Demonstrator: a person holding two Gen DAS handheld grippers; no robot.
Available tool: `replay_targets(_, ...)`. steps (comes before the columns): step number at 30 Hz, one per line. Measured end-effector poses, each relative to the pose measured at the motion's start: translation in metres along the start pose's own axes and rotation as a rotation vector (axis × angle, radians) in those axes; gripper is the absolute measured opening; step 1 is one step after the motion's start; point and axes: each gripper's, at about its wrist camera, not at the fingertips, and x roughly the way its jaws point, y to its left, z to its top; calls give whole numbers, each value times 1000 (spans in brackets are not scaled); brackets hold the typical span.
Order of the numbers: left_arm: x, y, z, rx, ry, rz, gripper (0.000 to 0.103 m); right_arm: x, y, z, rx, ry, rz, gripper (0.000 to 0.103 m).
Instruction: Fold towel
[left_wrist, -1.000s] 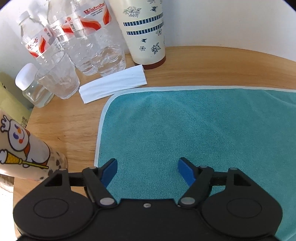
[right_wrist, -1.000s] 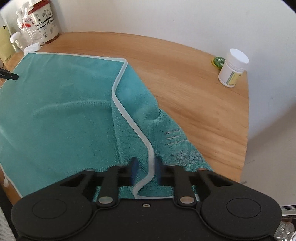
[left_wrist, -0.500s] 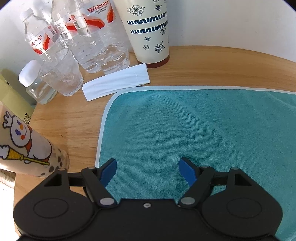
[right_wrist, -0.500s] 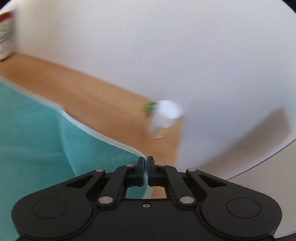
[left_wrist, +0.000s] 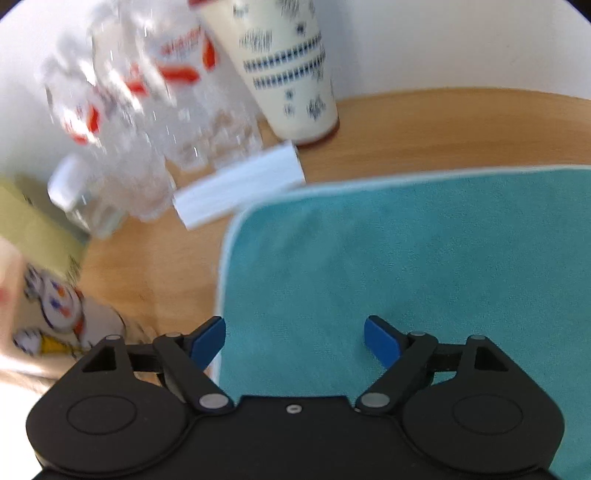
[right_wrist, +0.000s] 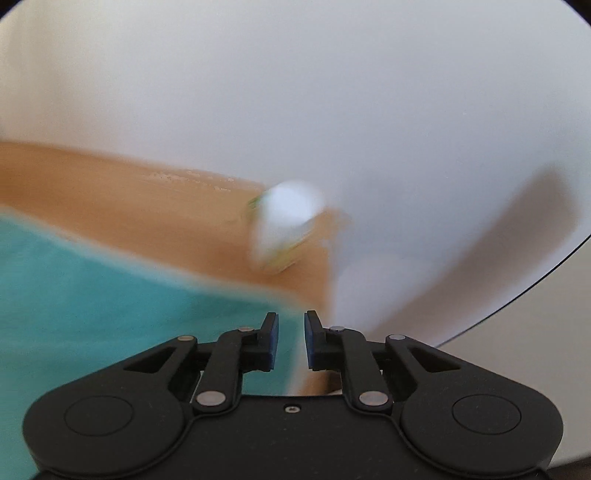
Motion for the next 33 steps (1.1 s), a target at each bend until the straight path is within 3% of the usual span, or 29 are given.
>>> replay_targets(4,11,3,11,-17,-23,-27,84,13,27,-29,-21,100,53,22)
replay_targets(6,15,2,13,-3,-20,-41,74,15,28,-37,7,93,46,24)
replay_targets(8,18,2,16,20,-23,-48,73,18,24,-37,71,108,49,24)
replay_targets(12,21,3,23,28,-14,-7,73,20,6,-42,151,143,40,33)
replay_targets(16,25,1,29,27,-21,39,74,15,-9,-59,231,166,11,33)
replay_targets(23,29,4,38,11,-6,46,73,9,3,-57,198,171,-42,33)
replay_targets(27,18,9,36,-11,-7,20,70,-3,12,-50,131,120,-116,36)
replay_targets(33,-36,24,18,-113,-43,10,72,-63,21,-31,136,-49,17,46)
